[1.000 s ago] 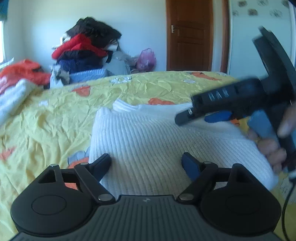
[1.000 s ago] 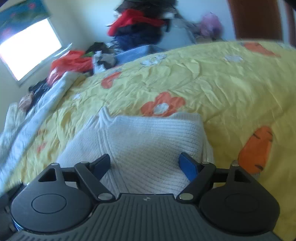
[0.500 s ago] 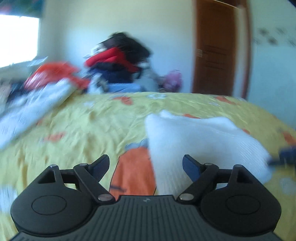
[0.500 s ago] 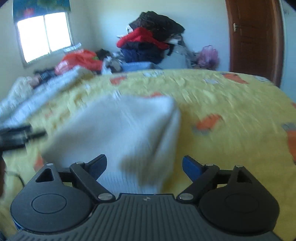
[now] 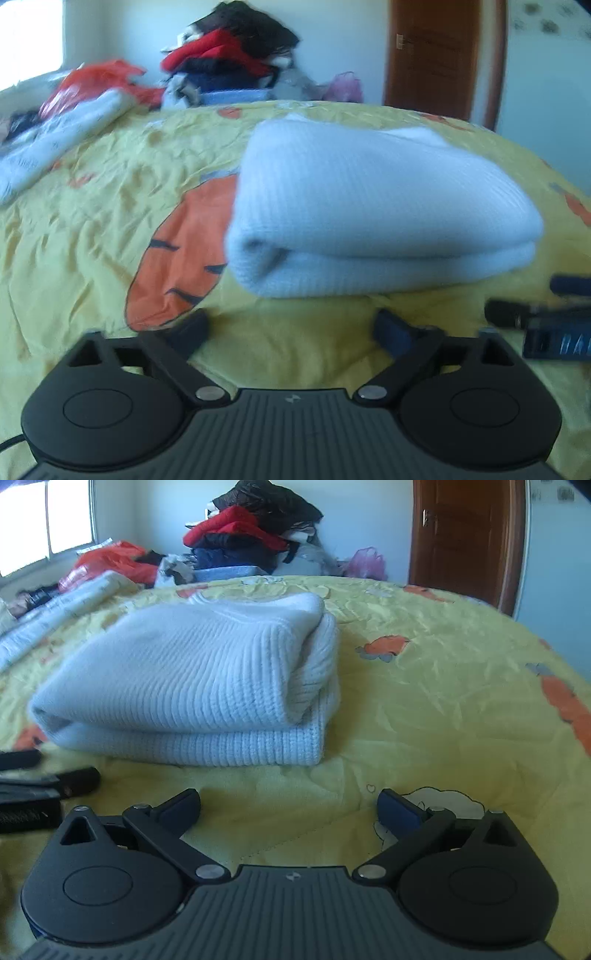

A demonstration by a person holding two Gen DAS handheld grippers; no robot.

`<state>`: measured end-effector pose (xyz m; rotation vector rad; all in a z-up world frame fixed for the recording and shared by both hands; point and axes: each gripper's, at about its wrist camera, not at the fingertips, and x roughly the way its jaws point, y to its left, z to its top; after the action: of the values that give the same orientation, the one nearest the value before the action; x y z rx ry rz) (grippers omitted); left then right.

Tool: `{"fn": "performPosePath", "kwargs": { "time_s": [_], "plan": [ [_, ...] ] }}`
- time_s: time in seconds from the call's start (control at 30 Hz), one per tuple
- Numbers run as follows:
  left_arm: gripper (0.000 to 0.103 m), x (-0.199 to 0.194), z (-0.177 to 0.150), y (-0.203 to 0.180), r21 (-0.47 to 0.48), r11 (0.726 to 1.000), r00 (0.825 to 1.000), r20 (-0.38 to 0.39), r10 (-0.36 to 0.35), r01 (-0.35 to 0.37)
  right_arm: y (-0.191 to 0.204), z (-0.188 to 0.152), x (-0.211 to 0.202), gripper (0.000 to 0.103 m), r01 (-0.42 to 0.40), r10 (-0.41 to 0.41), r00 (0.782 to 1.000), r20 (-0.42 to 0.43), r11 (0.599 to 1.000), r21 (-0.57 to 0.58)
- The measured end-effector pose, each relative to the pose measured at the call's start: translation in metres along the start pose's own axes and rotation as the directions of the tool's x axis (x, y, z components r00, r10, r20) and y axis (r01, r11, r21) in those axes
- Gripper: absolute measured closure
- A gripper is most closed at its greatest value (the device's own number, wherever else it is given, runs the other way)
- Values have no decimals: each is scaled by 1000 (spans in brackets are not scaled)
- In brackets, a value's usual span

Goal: Fold small clothes

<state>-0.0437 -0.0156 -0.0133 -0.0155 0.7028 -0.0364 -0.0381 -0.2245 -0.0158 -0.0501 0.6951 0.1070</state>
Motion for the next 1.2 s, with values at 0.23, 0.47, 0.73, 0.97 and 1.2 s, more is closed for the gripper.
{"fn": "performPosePath", "kwargs": {
  "time_s": [0.23,0.47,0.73,0.97,1.2],
  "plan": [
    [0,4,-3,-3,19,1000,1000,3,17,-17,0,0,6,0,6,-6,1000,10,1000,-2],
    [0,6,-1,-1,23,1000,1000,1,10,-10,-1,0,7,1,5,-5,1000,10,1000,-3],
    [0,5,-1,-1,23,1000,1000,1,10,-10,0,-1,5,1,6,-6,1000,11,1000,-3],
    [0,5,-2,-2,22,1000,1000,1,10,-10,0,-1,4,1,6,-6,1000,11,1000,-2],
    [0,6,-1,-2,23,1000,1000,0,11,-11,1,-2,5,1,6,-6,1000,11,1000,-3]
  ]
}}
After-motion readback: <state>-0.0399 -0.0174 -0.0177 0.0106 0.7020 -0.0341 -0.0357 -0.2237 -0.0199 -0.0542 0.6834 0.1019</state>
